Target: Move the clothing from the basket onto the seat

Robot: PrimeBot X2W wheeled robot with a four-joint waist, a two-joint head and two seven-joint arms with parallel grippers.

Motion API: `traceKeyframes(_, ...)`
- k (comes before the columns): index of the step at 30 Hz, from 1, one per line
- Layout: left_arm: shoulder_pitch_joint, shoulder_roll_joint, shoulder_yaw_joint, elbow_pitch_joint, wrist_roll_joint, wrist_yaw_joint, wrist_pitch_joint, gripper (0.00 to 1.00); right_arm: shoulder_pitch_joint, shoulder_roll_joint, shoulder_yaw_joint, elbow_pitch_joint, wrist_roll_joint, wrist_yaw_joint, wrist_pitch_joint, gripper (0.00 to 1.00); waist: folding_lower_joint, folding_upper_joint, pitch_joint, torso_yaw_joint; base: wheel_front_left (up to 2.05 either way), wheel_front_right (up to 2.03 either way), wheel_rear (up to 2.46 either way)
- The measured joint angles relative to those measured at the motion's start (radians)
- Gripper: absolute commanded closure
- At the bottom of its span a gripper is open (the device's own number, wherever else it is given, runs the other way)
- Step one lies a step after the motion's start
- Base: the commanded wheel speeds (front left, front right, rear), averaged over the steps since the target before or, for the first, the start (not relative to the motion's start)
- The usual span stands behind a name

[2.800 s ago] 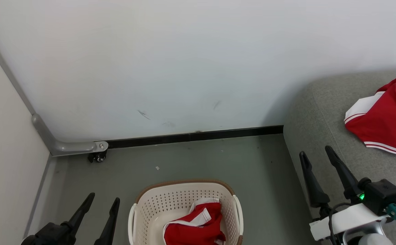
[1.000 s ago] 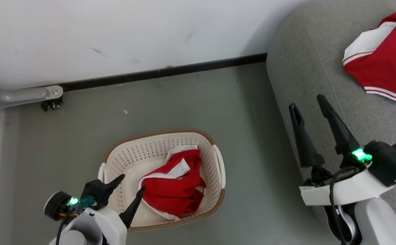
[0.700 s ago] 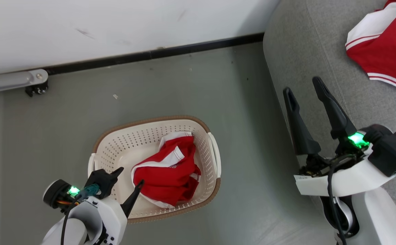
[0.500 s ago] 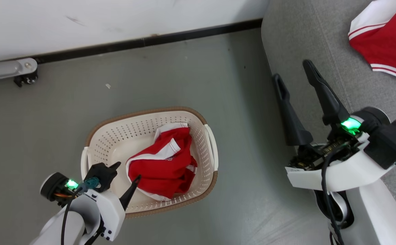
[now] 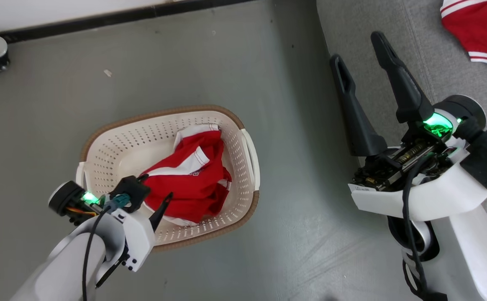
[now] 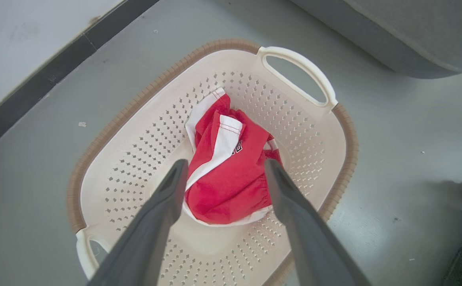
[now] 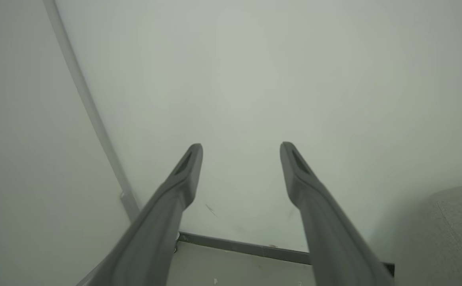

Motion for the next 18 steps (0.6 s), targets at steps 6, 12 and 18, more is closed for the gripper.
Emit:
traceKeyframes(6, -0.042, 0.004, -0.063, 0.000, 0.031, 0.000, 0.002, 0.00, -0.033, -0.001, -0.002, -0.011, 0.016, 0.000, 0.000, 0.00, 0.0001, 0.0000, 0.050, -0.015, 0.00, 0.00, 0.00)
traceKeyframes(12, -0.087, 0.010, -0.107, 0.002, 0.056, 0.000, 0.003, 0.00, -0.080, -0.002, -0.002, -0.038, 0.052, 0.000, 0.000, 0.00, 0.0000, 0.0000, 0.099, -0.031, 0.00, 0.00, 0.00)
traceKeyframes(18, -0.135, 0.022, -0.118, 0.019, 0.076, 0.000, 0.003, 0.00, -0.124, -0.002, 0.011, -0.057, 0.070, 0.000, 0.000, 0.00, 0.0000, 0.0000, 0.144, -0.047, 0.00, 0.00, 0.00)
